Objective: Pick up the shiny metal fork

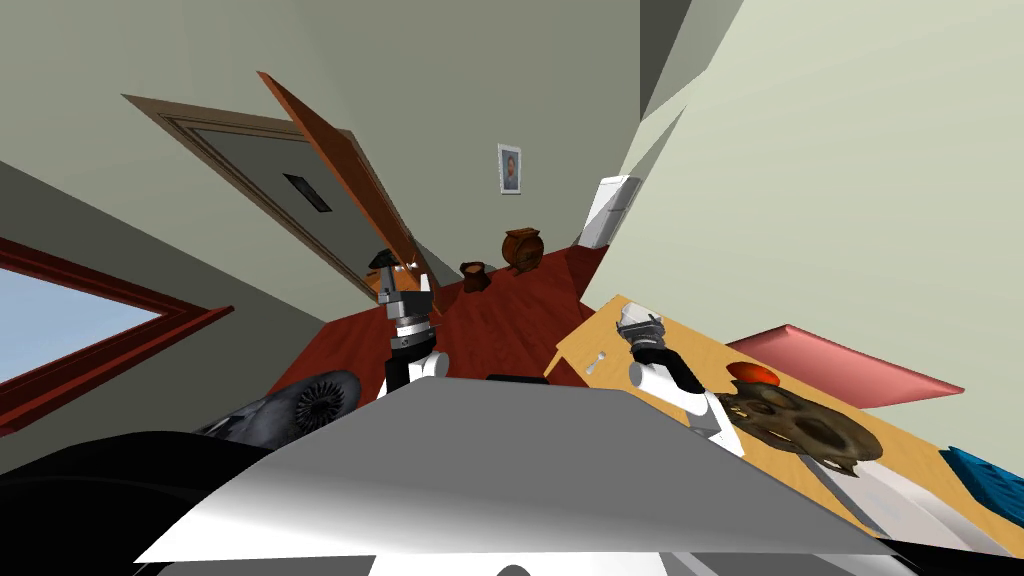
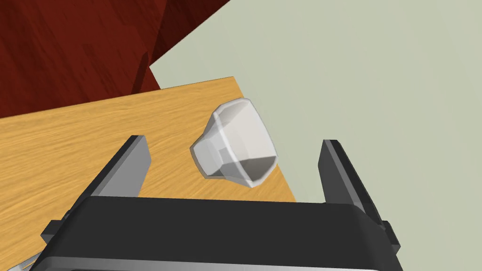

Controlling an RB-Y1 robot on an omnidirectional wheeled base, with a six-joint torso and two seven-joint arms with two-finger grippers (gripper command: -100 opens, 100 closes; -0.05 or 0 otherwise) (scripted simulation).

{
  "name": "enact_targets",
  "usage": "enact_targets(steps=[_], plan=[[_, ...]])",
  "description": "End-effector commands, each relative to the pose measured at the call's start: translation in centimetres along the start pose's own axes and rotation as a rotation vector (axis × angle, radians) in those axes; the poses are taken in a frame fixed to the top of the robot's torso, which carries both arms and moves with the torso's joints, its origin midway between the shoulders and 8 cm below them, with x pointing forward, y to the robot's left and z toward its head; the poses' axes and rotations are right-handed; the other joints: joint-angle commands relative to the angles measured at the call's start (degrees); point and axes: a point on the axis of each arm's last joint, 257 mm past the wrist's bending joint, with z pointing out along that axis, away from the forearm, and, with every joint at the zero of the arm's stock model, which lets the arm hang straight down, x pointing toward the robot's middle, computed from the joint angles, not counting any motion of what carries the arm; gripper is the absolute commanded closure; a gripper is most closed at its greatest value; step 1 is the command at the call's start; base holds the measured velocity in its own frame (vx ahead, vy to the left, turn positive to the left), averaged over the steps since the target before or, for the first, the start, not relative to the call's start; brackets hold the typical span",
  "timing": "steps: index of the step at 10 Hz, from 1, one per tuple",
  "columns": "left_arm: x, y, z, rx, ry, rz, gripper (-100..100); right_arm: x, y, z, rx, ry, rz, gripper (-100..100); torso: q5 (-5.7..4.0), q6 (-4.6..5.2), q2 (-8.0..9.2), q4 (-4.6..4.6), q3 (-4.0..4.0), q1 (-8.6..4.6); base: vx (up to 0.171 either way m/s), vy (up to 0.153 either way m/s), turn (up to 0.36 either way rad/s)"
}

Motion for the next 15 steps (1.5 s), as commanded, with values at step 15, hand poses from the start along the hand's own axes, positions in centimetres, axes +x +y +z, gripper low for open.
enact_targets(steps=[15], plan=[[0.0,0.0,0.0,0.000,0.000,0.000,0,-17.1,-5.8,-1.7,0.166,-0.537,0.564,-100,0.00,0.00,0.04,0.01,0.02,0.02,-0.001,-0.025,0.099]])
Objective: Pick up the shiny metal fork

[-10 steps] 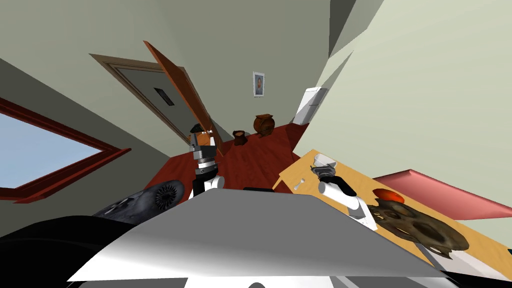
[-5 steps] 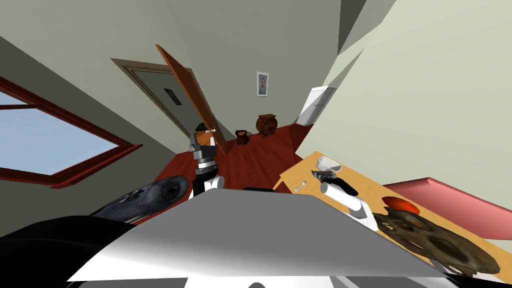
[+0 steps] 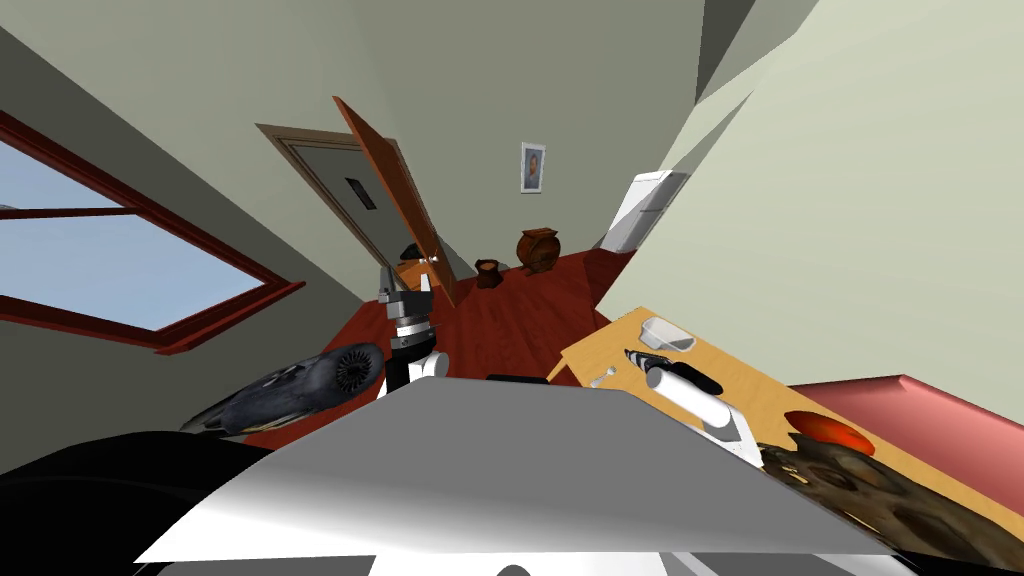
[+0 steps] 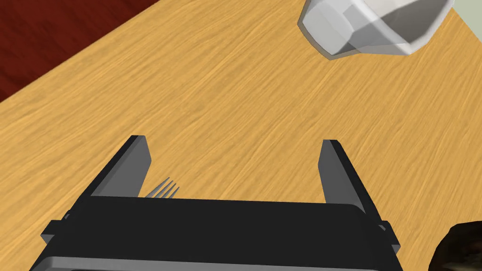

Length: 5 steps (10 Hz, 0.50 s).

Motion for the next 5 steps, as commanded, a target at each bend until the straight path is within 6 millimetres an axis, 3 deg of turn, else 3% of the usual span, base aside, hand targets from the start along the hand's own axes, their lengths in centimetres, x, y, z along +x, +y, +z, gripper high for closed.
enact_targets(steps=[1,2,5], plan=[[0.0,0.0,0.0,0.000,0.000,0.000,0,-0.7,-0.1,0.1,0.010,-0.029,0.032,-100,0.00,0.00,0.00,0.00,0.00,0.00,-0.004,-0.018,-0.009],[0.0,0.0,0.0,0.000,0.000,0.000,0,-2.4,0.2,0.5,0.015,-0.081,0.110,-100,0.01,0.01,-0.01,0.00,-0.01,0.06,-0.012,-0.022,0.149],[0.0,0.0,0.0,0.000,0.000,0.000,0,-5.1,-0.2,0.6,0.037,-0.175,0.230,-100,0.00,-0.02,0.00,0.00,0.00,0.01,-0.011,-0.032,0.107]])
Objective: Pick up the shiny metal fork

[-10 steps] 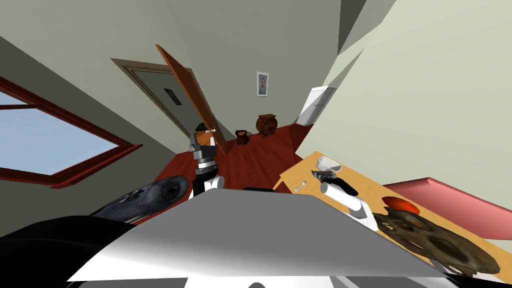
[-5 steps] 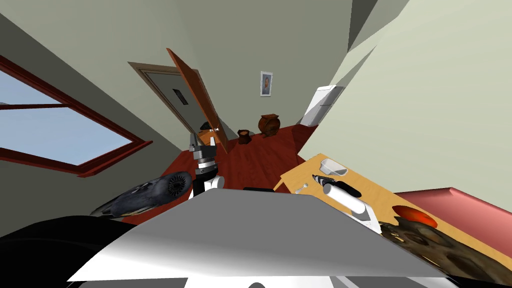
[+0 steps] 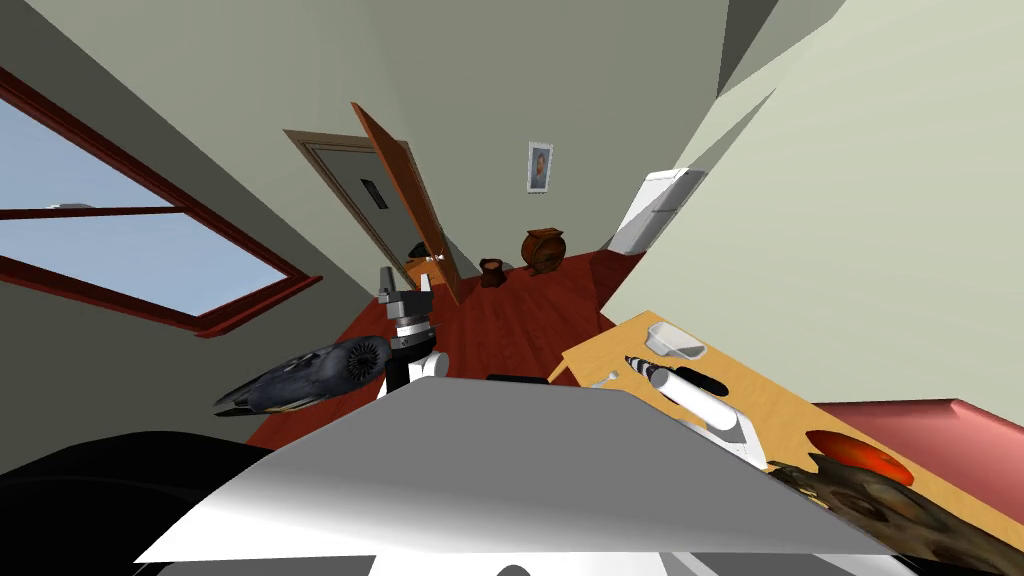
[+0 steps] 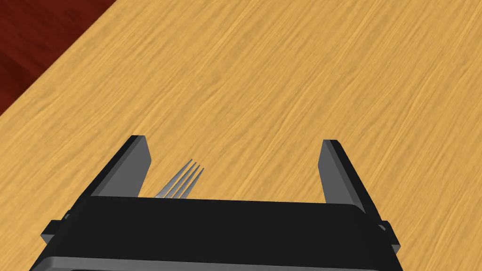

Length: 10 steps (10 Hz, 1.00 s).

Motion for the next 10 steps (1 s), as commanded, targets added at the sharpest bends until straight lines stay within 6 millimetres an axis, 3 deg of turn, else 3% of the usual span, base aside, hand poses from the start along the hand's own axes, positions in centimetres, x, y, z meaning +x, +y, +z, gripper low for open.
enact_targets(steps=[1,5,10], plan=[[0.0,0.0,0.0,0.000,0.000,0.000,0,-2.1,0.2,0.4,0.012,-0.066,0.097,-100,0.00,0.00,0.00,0.00,0.00,0.00,-0.022,-0.033,0.127],[0.0,0.0,0.0,0.000,0.000,0.000,0,-6.1,-0.4,0.7,0.044,-0.211,0.293,-100,0.00,0.00,0.03,0.01,0.02,0.01,-0.021,-0.030,0.108],[0.0,0.0,0.0,0.000,0.000,0.000,0,-9.4,-1.6,0.6,0.071,-0.339,0.493,-100,0.00,-0.01,0.05,0.01,0.03,-0.01,-0.024,-0.030,0.085]])
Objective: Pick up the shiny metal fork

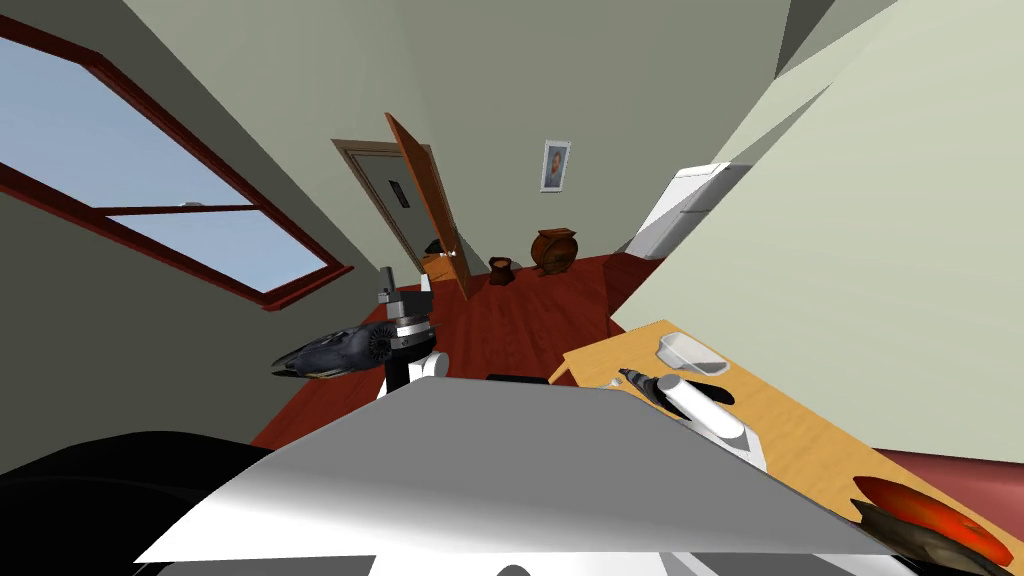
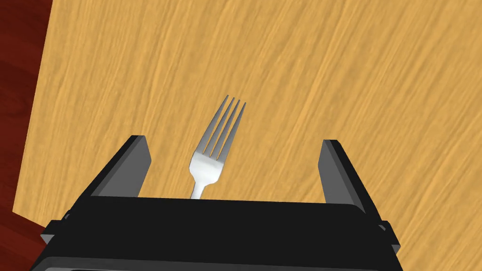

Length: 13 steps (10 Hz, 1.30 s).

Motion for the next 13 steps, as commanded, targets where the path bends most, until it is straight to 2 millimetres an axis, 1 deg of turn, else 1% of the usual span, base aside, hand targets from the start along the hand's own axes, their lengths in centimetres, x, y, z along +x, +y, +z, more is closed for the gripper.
enact_targets(steps=[1,2,3,4,6,7,10,13], plan=[[0.0,0.0,0.0,0.000,0.000,0.000,0,-1.5,-0.1,0.3,0.016,-0.058,0.090,-100,0.00,0.00,0.00,0.00,0.00,0.00,-0.027,-0.022,0.105],[0.0,0.0,0.0,0.000,0.000,0.000,0,-1.7,-0.1,0.2,0.016,-0.067,0.101,-100,0.00,-0.02,0.01,0.00,0.00,0.01,-0.024,-0.023,0.053],[0.0,0.0,0.0,0.000,0.000,0.000,0,-3.0,-0.4,0.5,0.030,-0.117,0.173,-100,0.01,0.00,0.00,0.00,0.00,0.02,-0.030,-0.026,0.106],[0.0,0.0,0.0,0.000,0.000,0.000,0,-3.0,-0.4,0.5,0.030,-0.117,0.177,-100,0.00,-0.02,0.01,0.00,0.00,0.00,-0.024,-0.025,0.050],[0.0,0.0,0.0,0.000,0.000,0.000,0,-5.3,-1.2,0.8,0.058,-0.205,0.304,-100,0.00,-0.02,-0.02,0.00,-0.01,0.00,-0.030,-0.026,0.114],[0.0,0.0,0.0,0.000,0.000,0.000,0,-5.3,-1.2,0.8,0.057,-0.206,0.311,-100,0.00,-0.01,0.02,0.00,0.01,0.00,-0.037,-0.027,0.042],[0.0,0.0,0.0,0.000,0.000,0.000,0,-7.9,-2.8,0.9,0.094,-0.314,0.465,-100,0.00,-0.01,0.03,0.01,0.02,-0.03,-0.039,-0.031,0.098],[0.0,0.0,0.0,0.000,0.000,0.000,0,-9.6,-4.2,0.9,0.119,-0.383,0.556,-100,0.00,0.00,0.05,0.01,0.03,0.02,-0.040,-0.018,0.060]])
